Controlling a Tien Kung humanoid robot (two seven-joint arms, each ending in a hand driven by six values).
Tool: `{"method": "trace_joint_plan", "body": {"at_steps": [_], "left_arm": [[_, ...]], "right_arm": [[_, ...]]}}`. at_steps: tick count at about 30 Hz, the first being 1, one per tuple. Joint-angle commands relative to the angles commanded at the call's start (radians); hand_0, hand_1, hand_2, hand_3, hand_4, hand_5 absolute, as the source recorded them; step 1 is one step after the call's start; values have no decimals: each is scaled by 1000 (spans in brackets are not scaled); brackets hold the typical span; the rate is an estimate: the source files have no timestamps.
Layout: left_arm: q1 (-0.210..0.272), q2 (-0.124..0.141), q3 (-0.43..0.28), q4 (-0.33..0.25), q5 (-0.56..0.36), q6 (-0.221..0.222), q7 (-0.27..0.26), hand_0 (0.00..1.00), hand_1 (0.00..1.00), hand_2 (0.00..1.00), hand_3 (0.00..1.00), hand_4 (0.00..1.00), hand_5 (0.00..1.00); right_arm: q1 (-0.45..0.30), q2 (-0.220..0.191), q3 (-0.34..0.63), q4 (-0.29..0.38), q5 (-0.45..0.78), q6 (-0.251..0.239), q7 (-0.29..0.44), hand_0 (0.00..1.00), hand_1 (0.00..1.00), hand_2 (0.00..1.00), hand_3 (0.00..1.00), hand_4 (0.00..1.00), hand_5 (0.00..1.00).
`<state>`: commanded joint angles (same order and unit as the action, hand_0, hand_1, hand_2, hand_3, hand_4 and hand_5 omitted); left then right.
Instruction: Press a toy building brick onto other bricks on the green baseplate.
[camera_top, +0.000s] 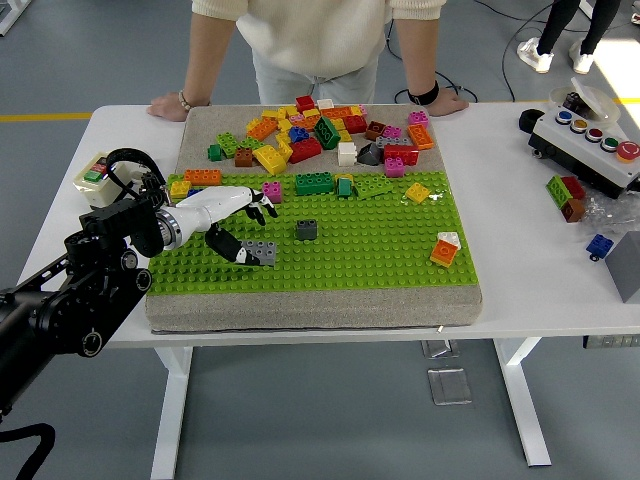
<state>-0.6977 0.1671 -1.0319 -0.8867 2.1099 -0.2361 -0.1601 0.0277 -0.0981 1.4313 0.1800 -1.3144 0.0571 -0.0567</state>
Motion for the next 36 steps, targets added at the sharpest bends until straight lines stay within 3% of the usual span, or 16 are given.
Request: {"method": "trace_joint_plan", "body": {"at_steps": [24,36], "left_arm": [[-3,-15,-2,14,-11,23,-4,767,697,640,700,998,105],[5,-7,-1,-3,-14,1,-1,767,696,629,683,998,86]], "right_arm": [[1,-1,0,0,2,1,0,760,688,731,702,980,490],[-2,0,-3,0,0,0,0,761,688,731,701,979,491]]}}
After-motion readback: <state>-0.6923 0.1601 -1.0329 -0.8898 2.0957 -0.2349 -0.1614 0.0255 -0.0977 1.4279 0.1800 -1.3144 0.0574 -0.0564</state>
